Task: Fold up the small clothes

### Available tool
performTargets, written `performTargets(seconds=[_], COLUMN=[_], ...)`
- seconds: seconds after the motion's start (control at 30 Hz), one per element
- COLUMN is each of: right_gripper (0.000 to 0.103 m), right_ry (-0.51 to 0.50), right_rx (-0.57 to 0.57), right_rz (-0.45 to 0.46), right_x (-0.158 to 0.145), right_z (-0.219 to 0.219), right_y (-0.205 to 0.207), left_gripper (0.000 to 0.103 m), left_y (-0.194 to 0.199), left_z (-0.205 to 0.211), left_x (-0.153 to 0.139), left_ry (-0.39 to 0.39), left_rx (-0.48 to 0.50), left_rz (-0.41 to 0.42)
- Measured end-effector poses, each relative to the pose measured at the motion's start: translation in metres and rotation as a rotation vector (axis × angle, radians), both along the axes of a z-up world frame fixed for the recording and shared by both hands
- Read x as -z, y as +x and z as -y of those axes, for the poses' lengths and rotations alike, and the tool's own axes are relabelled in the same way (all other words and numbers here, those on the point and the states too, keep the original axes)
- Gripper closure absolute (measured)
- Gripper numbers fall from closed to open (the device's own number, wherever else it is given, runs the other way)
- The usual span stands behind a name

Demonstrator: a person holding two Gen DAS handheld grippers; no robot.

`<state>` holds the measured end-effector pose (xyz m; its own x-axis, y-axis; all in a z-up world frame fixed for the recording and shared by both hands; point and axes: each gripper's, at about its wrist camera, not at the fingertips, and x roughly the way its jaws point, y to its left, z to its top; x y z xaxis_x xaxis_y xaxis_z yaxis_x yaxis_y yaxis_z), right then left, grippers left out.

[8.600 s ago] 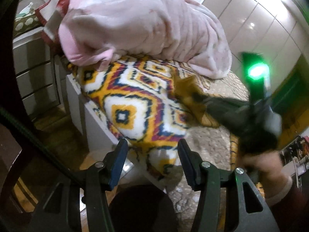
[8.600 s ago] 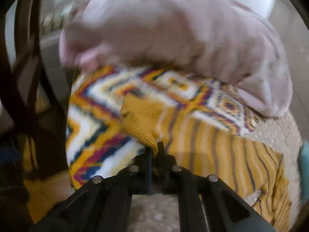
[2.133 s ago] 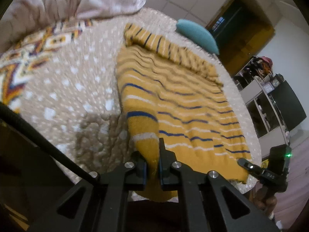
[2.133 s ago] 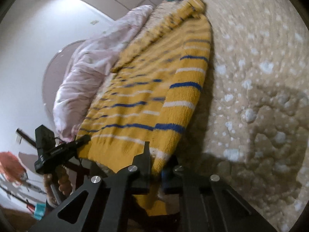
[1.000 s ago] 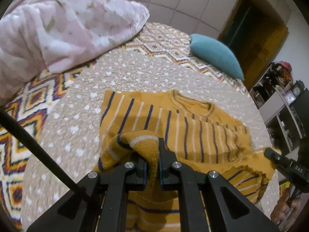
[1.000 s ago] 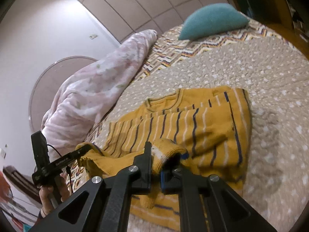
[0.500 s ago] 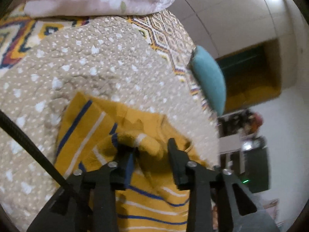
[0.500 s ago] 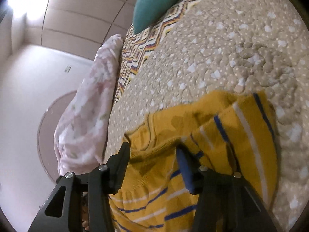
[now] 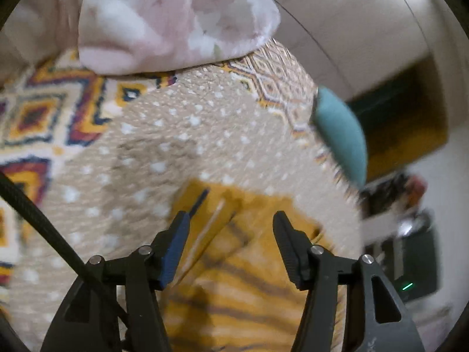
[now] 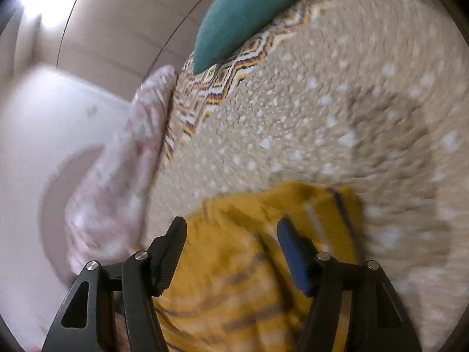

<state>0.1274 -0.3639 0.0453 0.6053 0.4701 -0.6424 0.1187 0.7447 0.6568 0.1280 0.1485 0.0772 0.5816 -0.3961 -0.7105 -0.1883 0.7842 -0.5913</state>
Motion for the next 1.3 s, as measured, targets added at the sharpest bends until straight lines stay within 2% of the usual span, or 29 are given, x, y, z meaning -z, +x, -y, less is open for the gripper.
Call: performTargets(seconds=[0.13,0.17,0.27,0.33,0.37,0.4,0.47,0.53,0.57,0.63,0.7,0.8,0.93,1.0,1.03,1.1,1.17,1.2,1.27,1.3], right_gripper=[0.033,0.033,0.033,0.063,0.095,0.096,0.096,0.096,0.094,0.077,0.069,0.055,0.054,0.048,0.046,0.028,0.021,0.014,0.0,0.0], right_ry=[-0.154,-0.175,-0.213,-0.244,-0.248,-0.259,-0.364,-0.429,-0.459,-0.509,-0.559,-0.664,-0.722,-0.754,-0.752,-0.699,-0.669,-0.672,-0.661,-0.684], right_rx=[-0.1,-0.117,-0.175,-0.239,-0.249,-0.233,-0.161,-0.11,-0.088,-0.062,-0.059,-0.004,0.082,0.109,0.116,0.121,0.12,0.114,0.079,0.08], right_rz=[-0.008,-0.008,-0.02,-0.051,-0.069,-0.076,-0.078,-0.077,-0.074,-0.042,0.003,-0.005,-0.081,-0.127,-0.14,-0.132,-0.124,-0.124,-0.073,-0.055], right_x=[-0.006,-0.005,0.009,0.023,0.029,0.032,0.032,0.026,0.023,0.01,-0.001,-0.001,0.015,0.028,0.032,0.038,0.038,0.04,0.047,0.051], right_z=[-0.01,-0.013,-0.022,-0.028,-0.028,-0.024,-0.014,-0.011,-0.012,-0.017,-0.022,-0.023,-0.001,0.018,0.026,0.046,0.057,0.06,0.058,0.054], right_y=[-0.053,-0.065,-0.098,-0.111,-0.114,-0.116,-0.12,-0.121,-0.124,-0.135,-0.148,-0.159,-0.151,-0.146,-0.143,-0.142,-0.139,-0.137,-0.134,-0.135], left_gripper=[0.038,0.037,0.037,0.037,0.037,0.036,0.036,0.036,0.036,0.036,0.036,0.036,0.035,0.034,0.034,0.034,0.034,0.034,0.034,0.034], left_y=[-0.04,-0.05,-0.068,-0.079,-0.082,-0.083,-0.088,-0.098,-0.105,-0.124,-0.145,-0.174,-0.205,-0.217,-0.225,-0.232,-0.24,-0.242,-0.247,-0.249], left_z=[0.019,0.024,0.032,0.031,0.028,0.025,0.019,0.013,0.011,0.011,0.016,0.033,0.061,0.073,0.08,0.087,0.095,0.098,0.104,0.108], left_x=[0.001,0.005,0.025,0.037,0.04,0.042,0.038,0.027,0.021,0.008,-0.003,-0.012,-0.017,-0.02,-0.022,-0.022,-0.022,-0.022,-0.022,-0.022], left_ry=[0.207,0.262,0.364,0.415,0.422,0.437,0.496,0.506,0.512,0.514,0.51,0.521,0.526,0.506,0.49,0.469,0.445,0.436,0.424,0.427], left_rx=[0.102,0.126,0.155,0.146,0.14,0.125,0.066,0.042,0.032,0.024,0.045,0.072,0.11,0.123,0.125,0.125,0.125,0.126,0.132,0.136], left_rz=[0.006,-0.002,-0.054,-0.091,-0.104,-0.124,-0.141,-0.132,-0.128,-0.085,-0.043,0.008,0.059,0.081,0.091,0.097,0.097,0.095,0.095,0.096])
